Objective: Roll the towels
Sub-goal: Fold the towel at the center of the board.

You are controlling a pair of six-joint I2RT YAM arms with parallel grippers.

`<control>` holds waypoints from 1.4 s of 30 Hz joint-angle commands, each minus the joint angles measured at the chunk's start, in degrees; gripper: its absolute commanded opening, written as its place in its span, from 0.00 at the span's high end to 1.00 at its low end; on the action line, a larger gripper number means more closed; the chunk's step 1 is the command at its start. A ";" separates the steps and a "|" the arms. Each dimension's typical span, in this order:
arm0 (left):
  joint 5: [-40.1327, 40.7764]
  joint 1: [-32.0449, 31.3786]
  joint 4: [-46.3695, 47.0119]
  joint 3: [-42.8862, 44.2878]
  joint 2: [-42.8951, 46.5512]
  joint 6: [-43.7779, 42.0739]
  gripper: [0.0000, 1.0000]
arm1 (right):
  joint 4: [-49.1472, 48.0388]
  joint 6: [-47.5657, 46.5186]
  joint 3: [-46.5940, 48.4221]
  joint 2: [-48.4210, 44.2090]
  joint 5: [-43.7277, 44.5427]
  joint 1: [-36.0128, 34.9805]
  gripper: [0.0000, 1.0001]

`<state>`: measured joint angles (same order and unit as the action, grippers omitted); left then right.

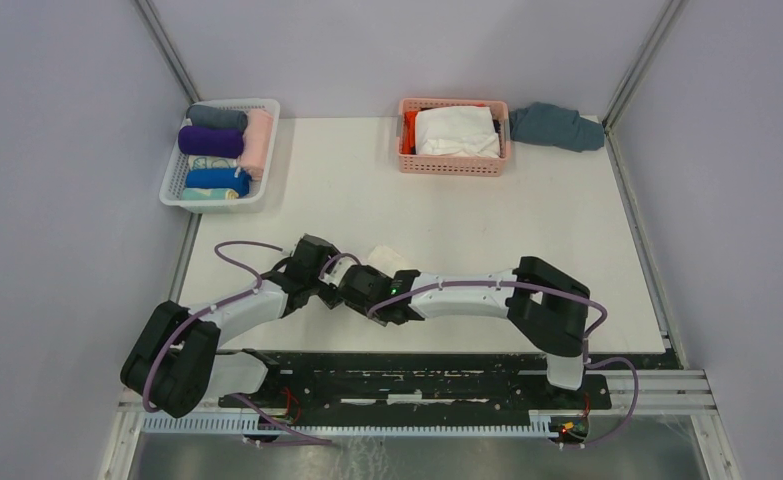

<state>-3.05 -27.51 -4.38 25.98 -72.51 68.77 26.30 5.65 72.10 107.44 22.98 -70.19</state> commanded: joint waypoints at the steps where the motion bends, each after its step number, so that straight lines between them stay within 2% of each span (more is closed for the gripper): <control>1: 4.15 -0.23 -6.90 -0.83 -2.25 -2.55 0.31 | 0.73 -0.20 2.29 3.56 1.65 0.73 0.43; 7: 3.87 -0.20 -6.42 -0.84 -2.79 -2.94 0.29 | -0.12 0.12 0.74 5.85 -1.72 3.41 0.45; 9: 3.59 -0.23 -6.21 -0.71 -2.70 -3.03 0.27 | -0.31 0.38 0.04 6.19 -3.23 4.57 0.48; 11: 3.30 -0.20 -6.22 -0.70 -2.04 -3.02 0.26 | -0.21 0.51 -0.53 5.69 -6.02 5.52 0.56; 15: 3.17 -0.01 -7.09 -1.09 2.26 -3.02 0.22 | -2.15 1.33 -2.36 2.75 -20.08 8.03 0.70; 18: 4.25 0.34 -9.90 -1.34 7.73 -3.26 0.20 | -3.69 2.47 -3.19 1.03 -32.46 10.86 0.76; 25: 5.45 0.95 -15.61 -4.68 22.49 -2.49 0.18 | -8.02 6.93 -3.40 2.26 -59.09 18.06 0.78; 29: 3.99 0.96 -14.72 -6.80 27.58 -1.21 0.17 | -11.66 10.11 -3.37 5.58 -70.59 21.16 0.79; 35: 3.10 1.09 -11.16 -6.95 24.73 -0.98 0.17 | -16.87 16.40 -2.46 12.28 -79.28 24.61 0.79; 39: 3.79 1.06 -9.73 -5.76 18.95 -1.54 0.20 | -16.99 18.53 -1.34 15.51 -79.70 26.19 0.78; 42: 3.92 1.15 -8.35 -5.35 13.67 -2.18 0.23 | -14.82 17.67 -1.07 14.78 -76.82 26.45 0.73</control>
<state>-0.10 -26.70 -15.46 18.92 -53.89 68.12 9.58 22.98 70.32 120.81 -56.62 -43.66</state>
